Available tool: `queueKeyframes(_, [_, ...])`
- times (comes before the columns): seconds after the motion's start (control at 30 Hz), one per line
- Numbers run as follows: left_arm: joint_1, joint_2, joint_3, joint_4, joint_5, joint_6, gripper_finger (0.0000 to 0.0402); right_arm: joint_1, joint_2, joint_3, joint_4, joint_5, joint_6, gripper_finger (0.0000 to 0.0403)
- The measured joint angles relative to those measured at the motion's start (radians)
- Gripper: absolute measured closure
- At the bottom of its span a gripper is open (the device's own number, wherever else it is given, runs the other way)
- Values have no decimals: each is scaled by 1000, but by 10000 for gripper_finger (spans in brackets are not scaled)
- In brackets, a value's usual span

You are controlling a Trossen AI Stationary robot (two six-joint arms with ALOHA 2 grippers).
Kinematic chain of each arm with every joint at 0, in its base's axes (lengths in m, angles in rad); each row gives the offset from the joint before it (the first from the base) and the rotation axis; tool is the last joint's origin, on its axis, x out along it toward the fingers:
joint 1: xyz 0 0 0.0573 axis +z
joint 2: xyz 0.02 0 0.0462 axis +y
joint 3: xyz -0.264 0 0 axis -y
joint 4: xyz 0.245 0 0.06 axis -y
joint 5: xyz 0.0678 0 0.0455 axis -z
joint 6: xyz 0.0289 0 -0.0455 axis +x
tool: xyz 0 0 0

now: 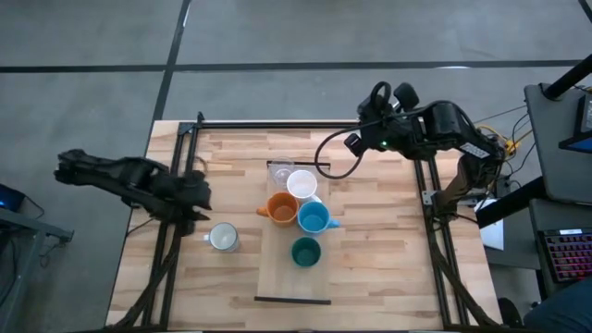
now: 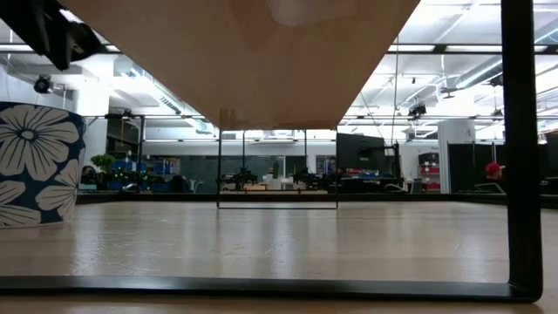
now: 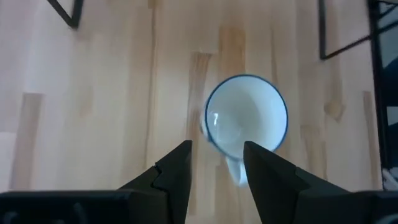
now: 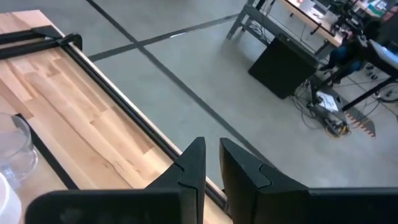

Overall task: Stack small to large cups/mugs on shelf
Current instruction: Put the white and blue mug on the shelf

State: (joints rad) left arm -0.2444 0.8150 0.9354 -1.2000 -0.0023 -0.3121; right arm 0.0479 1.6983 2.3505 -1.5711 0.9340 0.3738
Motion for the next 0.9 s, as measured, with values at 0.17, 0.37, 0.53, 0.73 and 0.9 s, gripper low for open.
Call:
queueKeyframes(0.17, [11,90,9,53,35,-64,272,0,-16,0,0,0,-37,362])
queueKeyframes(0.37, [45,160,13,44,58,-154,272,3,-30,0,0,0,-102,362])
queueKeyframes(0.53, [55,203,14,78,96,-236,272,12,-33,0,0,0,-172,362])
queueKeyframes(0.73, [55,259,13,104,120,-287,272,14,-34,0,0,0,-232,362])
queueKeyframes(0.9, [55,293,12,94,140,-281,272,14,-35,0,0,0,-254,362])
